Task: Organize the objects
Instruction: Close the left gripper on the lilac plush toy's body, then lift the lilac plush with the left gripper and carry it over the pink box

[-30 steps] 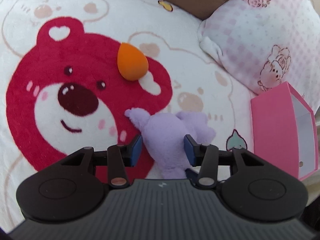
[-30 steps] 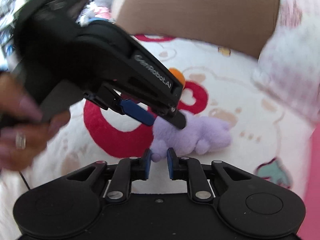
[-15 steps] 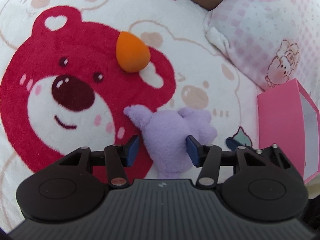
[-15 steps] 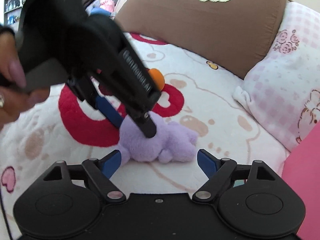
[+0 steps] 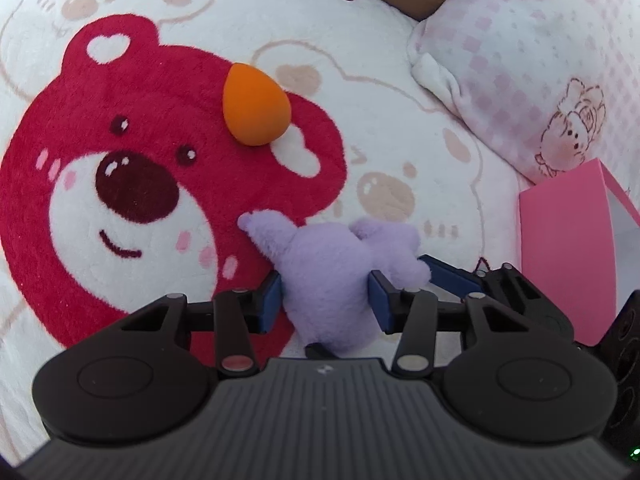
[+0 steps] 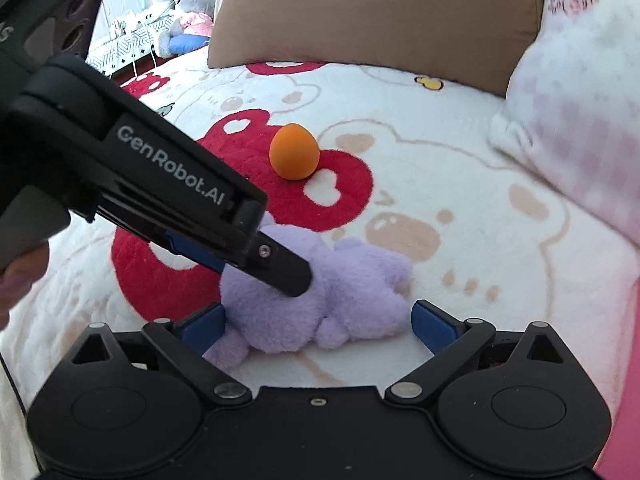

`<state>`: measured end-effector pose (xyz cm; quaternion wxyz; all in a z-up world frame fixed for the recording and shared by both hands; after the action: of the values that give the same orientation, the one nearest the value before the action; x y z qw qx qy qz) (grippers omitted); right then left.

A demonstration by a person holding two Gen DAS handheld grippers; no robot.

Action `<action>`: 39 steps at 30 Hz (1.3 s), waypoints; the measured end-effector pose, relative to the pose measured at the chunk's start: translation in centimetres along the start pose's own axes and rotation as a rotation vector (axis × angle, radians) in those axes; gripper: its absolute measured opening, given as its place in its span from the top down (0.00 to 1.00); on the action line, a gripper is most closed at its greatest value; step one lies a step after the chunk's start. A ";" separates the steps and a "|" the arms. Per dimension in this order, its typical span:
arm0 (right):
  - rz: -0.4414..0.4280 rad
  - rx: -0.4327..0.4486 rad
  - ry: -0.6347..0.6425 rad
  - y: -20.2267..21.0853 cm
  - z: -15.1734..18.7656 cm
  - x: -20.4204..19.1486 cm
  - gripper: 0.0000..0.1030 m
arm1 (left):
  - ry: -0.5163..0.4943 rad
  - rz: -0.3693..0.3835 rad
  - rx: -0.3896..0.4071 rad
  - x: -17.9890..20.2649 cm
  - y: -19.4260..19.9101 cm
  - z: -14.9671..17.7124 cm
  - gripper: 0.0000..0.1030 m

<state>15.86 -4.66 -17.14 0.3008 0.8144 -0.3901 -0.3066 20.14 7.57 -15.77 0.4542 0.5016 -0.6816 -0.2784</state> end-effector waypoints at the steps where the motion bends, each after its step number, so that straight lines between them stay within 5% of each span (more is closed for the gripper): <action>1: -0.018 -0.006 0.002 0.0 0.1 -0.1 0.03 | -0.001 -0.001 0.005 0.0 0.0 0.1 0.56; 8: -0.048 -0.030 -0.095 0.1 -0.1 1.0 0.12 | 0.068 0.000 0.009 -0.4 0.2 0.6 0.52; 13: -0.013 -0.005 -0.040 0.2 0.4 0.2 0.12 | 0.013 -0.062 0.042 0.9 1.3 0.5 0.51; 16: 0.012 -0.012 0.008 0.6 0.8 -0.3 0.12 | 0.011 -0.036 0.051 1.2 1.4 0.7 0.46; 22: 0.017 0.010 0.030 1.2 1.1 -0.3 0.16 | -0.001 -0.068 0.056 1.5 1.2 1.3 0.57; 39: 0.012 0.017 0.030 0.6 1.3 -0.1 0.17 | -0.103 -0.158 0.072 3.1 0.7 2.0 0.58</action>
<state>14.57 -5.21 -17.52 0.3016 0.8191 -0.3930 -0.2892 17.80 4.80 -14.94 0.3768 0.5547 -0.6721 -0.3140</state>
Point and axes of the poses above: each gripper's, at about its wrist camera, not at the fingertips, and y roughly against the way its jaws point, x to its right, z to its underside, the point moved 1 cm from there along -y, roughly the way its jaws point, and after that the axes turned 13 degrees about -y, right-handed, at the moved point
